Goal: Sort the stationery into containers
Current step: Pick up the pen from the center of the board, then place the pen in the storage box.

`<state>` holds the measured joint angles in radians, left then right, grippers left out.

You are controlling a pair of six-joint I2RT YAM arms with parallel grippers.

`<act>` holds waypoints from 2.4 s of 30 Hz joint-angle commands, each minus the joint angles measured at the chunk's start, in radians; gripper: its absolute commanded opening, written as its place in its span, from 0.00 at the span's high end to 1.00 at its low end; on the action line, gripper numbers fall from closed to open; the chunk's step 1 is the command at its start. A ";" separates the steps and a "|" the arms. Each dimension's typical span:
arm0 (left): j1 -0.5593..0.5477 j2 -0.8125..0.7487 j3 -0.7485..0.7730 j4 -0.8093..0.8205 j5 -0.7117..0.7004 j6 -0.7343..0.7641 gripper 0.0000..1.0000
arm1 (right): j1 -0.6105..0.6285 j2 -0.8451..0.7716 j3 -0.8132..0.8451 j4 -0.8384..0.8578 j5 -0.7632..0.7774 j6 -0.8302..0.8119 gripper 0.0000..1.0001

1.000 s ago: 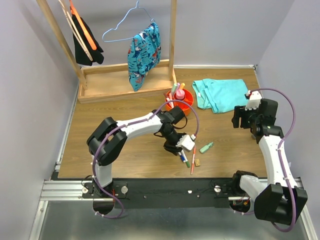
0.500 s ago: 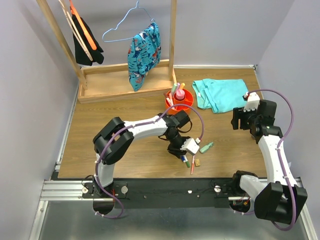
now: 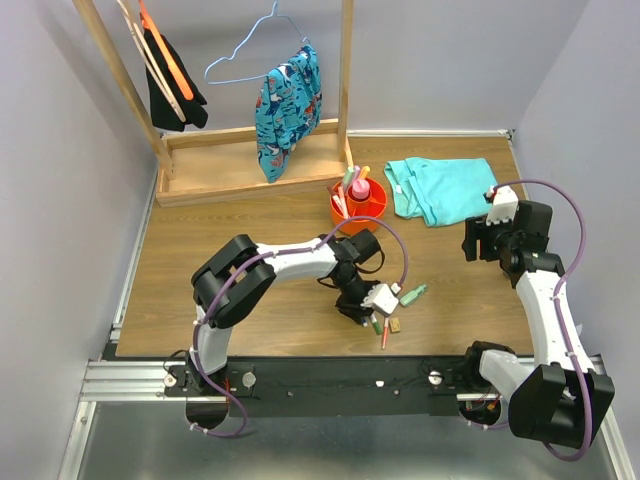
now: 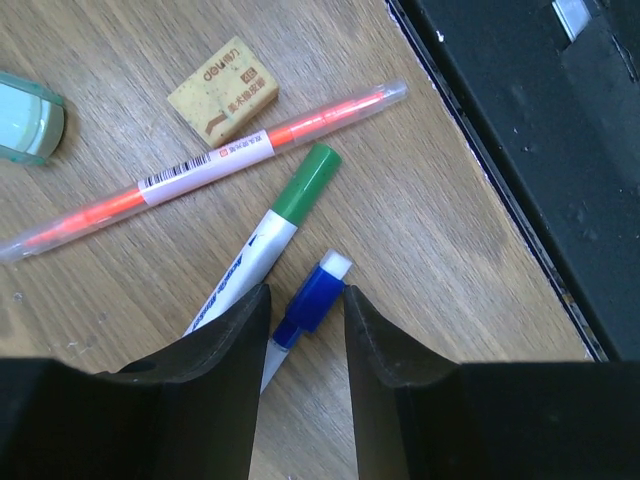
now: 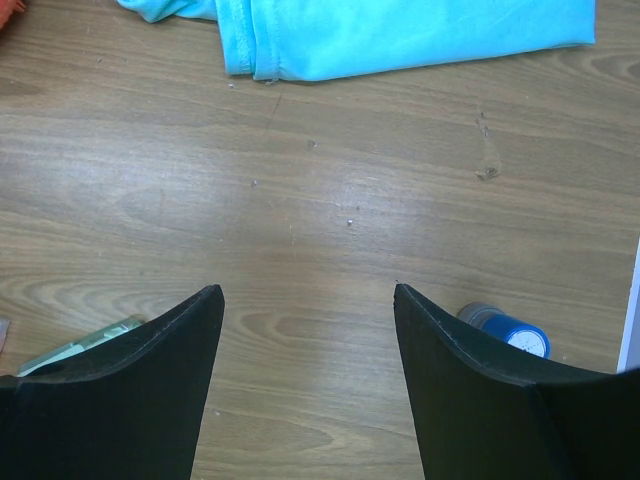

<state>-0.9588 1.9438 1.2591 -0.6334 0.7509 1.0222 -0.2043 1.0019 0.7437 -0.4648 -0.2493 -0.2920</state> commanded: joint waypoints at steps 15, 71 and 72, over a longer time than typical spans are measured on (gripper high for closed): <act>-0.034 0.008 -0.043 -0.058 -0.021 0.038 0.80 | -0.004 -0.029 -0.024 -0.017 0.012 -0.030 0.23; 0.635 0.424 0.210 2.268 0.147 -2.085 0.93 | -0.004 0.412 0.376 -0.093 0.159 -0.013 0.23; 0.637 0.464 0.229 2.313 0.134 -2.152 0.93 | -0.004 0.421 0.385 -0.098 0.160 -0.016 0.23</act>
<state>-0.3229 2.3039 1.4742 1.3109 0.9634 -0.9394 -0.2043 1.3952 1.0645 -0.5262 -0.1280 -0.2829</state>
